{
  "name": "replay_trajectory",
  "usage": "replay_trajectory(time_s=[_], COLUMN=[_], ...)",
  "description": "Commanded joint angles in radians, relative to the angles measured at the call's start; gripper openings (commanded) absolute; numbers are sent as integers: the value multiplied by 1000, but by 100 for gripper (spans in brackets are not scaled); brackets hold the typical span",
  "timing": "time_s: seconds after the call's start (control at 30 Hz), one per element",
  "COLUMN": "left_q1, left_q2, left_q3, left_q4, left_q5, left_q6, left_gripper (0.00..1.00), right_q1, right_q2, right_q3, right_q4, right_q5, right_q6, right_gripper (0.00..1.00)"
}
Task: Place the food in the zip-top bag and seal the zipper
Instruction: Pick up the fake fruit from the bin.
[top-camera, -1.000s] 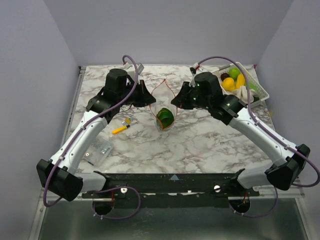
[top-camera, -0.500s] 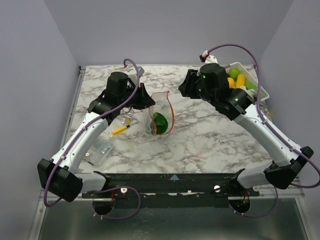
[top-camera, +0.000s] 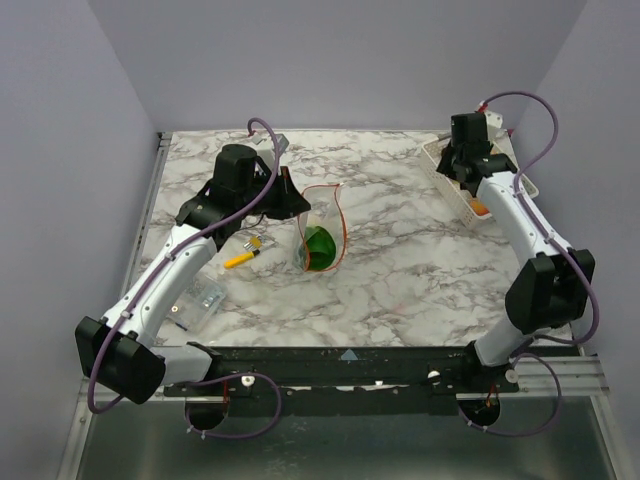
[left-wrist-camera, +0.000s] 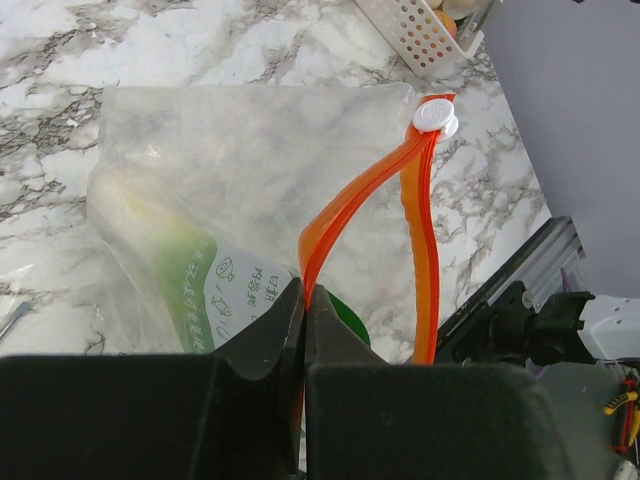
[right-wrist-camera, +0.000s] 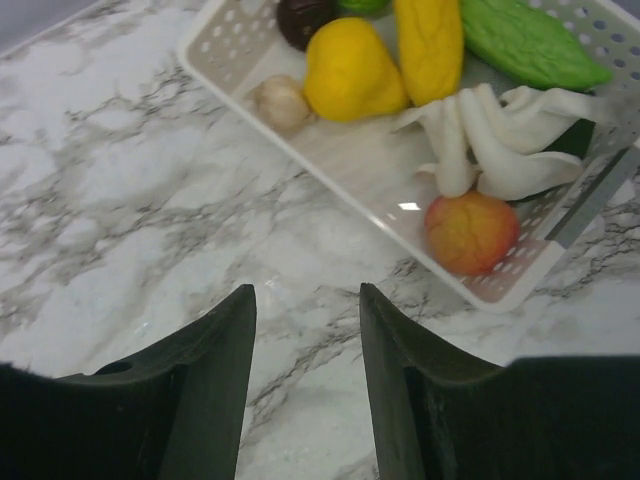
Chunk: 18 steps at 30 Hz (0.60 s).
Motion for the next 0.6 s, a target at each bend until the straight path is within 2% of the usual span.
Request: replay_trajectory(time_s=[0.0,0.13,0.37,0.57], left_q1=[3,3,3,3], left_q2=[0,19,43,54], left_q3=[-5,-1,2,6], left_q4=[31,31,34,29], left_q5=[15,42,77,76], left_q6=[4,-8,-22,-17], left_gripper=[0,0,0,0], right_q1=[-135,-199,-201,-202], right_q2=[88,175,388,585], right_q3=[35,77,254,446], right_q4=[58,93,141,108], right_q5=[-10,-49,-98,-87], right_q6=[-22,-53,-102,-144], right_gripper=[49,53,54,66])
